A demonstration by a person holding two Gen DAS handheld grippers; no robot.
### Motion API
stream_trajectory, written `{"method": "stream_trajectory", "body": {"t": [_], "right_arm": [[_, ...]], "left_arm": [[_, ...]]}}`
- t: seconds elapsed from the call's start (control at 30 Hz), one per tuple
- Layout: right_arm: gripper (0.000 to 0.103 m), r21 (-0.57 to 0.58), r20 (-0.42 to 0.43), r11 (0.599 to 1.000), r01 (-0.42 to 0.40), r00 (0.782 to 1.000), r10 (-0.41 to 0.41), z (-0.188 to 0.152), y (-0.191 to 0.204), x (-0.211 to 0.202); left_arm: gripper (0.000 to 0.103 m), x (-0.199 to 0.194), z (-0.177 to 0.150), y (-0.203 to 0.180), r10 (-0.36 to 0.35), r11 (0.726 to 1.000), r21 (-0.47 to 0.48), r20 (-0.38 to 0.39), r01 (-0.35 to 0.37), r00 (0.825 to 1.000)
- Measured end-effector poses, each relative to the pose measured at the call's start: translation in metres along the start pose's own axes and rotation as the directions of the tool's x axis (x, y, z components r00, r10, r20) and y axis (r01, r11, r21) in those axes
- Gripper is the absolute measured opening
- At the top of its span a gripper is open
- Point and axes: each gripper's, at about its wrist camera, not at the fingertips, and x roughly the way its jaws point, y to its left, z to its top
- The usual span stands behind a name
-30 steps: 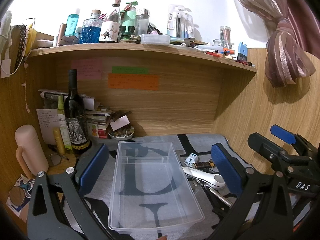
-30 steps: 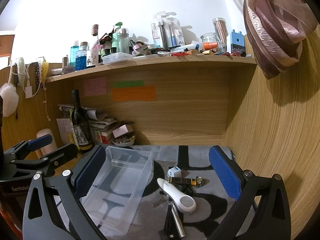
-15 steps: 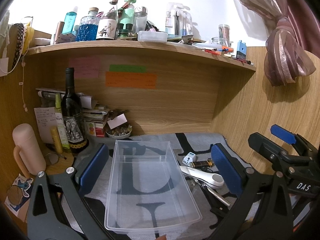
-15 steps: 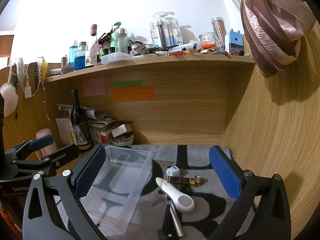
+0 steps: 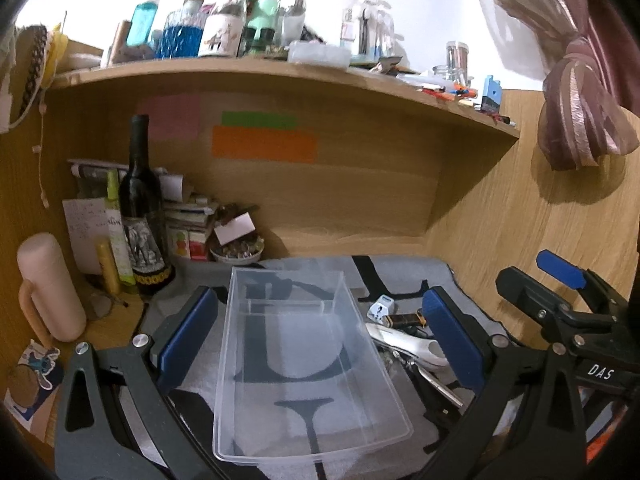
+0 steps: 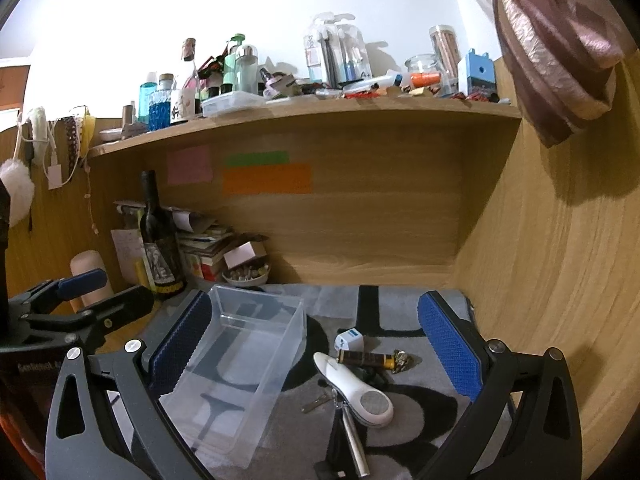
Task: Organize rigid objects
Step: 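Grasp the dark gold-capped bottle with the right tool while the left tool grips the clear box wall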
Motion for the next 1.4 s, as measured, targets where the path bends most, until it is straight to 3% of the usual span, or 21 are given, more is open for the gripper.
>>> {"method": "stream_trajectory", "body": {"t": [0.07, 0.17, 0.2, 0.33, 0.47, 0.57, 0.8, 0.87, 0.93, 1.03, 1.17, 1.4], "right_arm": [[0.103, 0.000, -0.024, 1.000, -0.011, 1.000, 0.011, -0.002, -0.001, 0.006], [0.103, -0.019, -0.082, 1.000, 0.006, 0.997, -0.007, -0.005, -0.004, 0.022], [0.103, -0.023, -0.092, 1.000, 0.016, 0.996, -0.018, -0.007, -0.005, 0.026], [0.094, -0.049, -0.165, 0.998, 0.044, 0.985, -0.052, -0.016, -0.011, 0.046], [0.088, -0.048, -0.237, 0.998, 0.051, 0.970, -0.061, -0.027, -0.022, 0.065], [0.081, -0.036, -0.297, 0.998, 0.052, 0.953, -0.061, -0.034, -0.032, 0.079], [0.068, -0.031, -0.392, 0.997, 0.069, 0.917, -0.075, -0.044, -0.047, 0.107], [0.067, -0.029, -0.409, 0.997, 0.067, 0.909, -0.073, -0.045, -0.050, 0.114], [0.066, -0.027, -0.426, 0.997, 0.078, 0.901, -0.082, -0.047, -0.054, 0.123], [0.066, 0.000, -0.455, 0.994, 0.112, 0.885, -0.100, -0.049, -0.066, 0.140], [0.066, 0.074, -0.508, 0.991, 0.112, 0.859, -0.059, -0.054, -0.083, 0.160], [0.066, 0.123, -0.590, 0.984, 0.126, 0.807, -0.029, -0.066, -0.090, 0.181]], "left_arm": [[0.100, 0.004, 0.000, 0.008, 0.010, 1.000, -0.004, -0.019, -0.010, 1.000], [0.085, 0.014, 0.000, 0.024, 0.043, 0.999, 0.006, -0.065, -0.042, 0.997], [0.084, 0.017, 0.000, 0.029, 0.054, 0.999, 0.011, -0.080, -0.053, 0.995], [0.072, 0.034, -0.006, 0.051, 0.100, 0.995, 0.029, -0.143, -0.096, 0.985], [0.046, 0.061, -0.016, 0.072, 0.082, 0.997, 0.018, -0.274, -0.080, 0.958], [0.035, 0.080, -0.027, 0.081, 0.057, 0.998, 0.014, -0.353, -0.056, 0.934], [0.026, 0.109, -0.041, 0.089, 0.025, 1.000, -0.005, -0.471, -0.031, 0.882], [0.022, 0.114, -0.044, 0.093, 0.002, 0.999, -0.028, -0.509, -0.019, 0.861], [0.020, 0.117, -0.046, 0.094, 0.005, 0.999, -0.031, -0.526, -0.025, 0.851], [0.019, 0.118, -0.049, 0.093, 0.013, 1.000, -0.013, -0.534, -0.024, 0.846], [0.011, 0.119, -0.048, 0.092, -0.007, 1.000, -0.024, -0.538, -0.007, 0.843], [0.011, 0.122, -0.049, 0.096, -0.033, 0.998, -0.061, -0.539, 0.000, 0.842]]}}
